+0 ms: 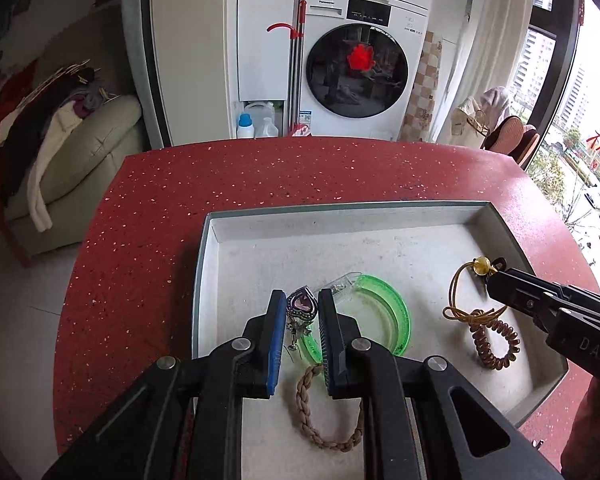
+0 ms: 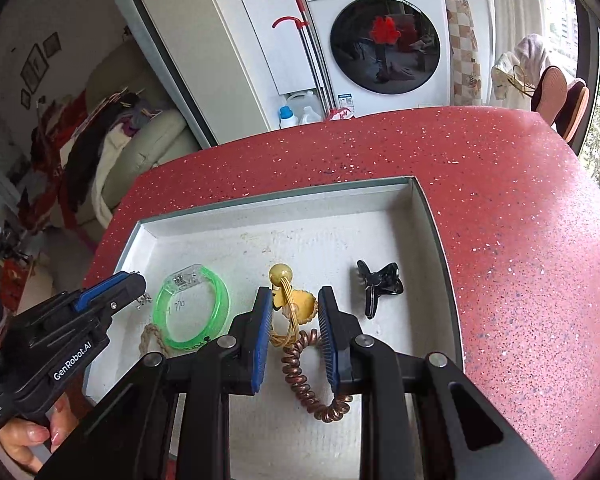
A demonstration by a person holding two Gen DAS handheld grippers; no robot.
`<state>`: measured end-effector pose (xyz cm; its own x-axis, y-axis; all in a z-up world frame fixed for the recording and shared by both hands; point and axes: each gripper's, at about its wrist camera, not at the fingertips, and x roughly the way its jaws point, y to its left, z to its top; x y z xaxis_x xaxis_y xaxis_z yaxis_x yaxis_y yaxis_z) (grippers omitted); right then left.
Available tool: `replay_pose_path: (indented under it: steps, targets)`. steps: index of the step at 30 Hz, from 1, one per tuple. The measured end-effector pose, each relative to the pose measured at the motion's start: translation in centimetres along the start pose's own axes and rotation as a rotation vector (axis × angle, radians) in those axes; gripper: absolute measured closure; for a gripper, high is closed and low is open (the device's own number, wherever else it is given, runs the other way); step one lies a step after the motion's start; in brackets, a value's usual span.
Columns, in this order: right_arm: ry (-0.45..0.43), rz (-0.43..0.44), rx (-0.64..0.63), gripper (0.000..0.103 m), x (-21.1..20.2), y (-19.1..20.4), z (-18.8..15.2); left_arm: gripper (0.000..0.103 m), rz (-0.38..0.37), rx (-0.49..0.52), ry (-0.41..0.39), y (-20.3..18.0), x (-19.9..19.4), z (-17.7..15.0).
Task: Organize jewelry
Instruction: 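Open the right gripper to drop the hair tie while the left opens releasing the pendant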
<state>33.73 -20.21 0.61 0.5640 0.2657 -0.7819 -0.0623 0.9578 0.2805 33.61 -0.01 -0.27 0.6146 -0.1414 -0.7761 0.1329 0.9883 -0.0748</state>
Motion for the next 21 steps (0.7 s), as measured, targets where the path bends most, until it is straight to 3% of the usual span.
replay_pose_path:
  steps: [12,16,21]
  targets:
    - [0.04,-0.021,0.01,0.076,1.6,-0.5,-1.1,0.068,0.076,0.07,0.003,-1.1,1.3,-1.1]
    - [0.038,-0.012,0.025,0.053,1.4,-1.0,-1.3,0.068,0.091,0.072,0.01,-1.1,1.5,-1.3]
    - [0.003,0.014,0.045,0.05,0.1,-0.7,-1.3,0.068,0.088,0.079,-0.014,-1.3,0.8,-1.4]
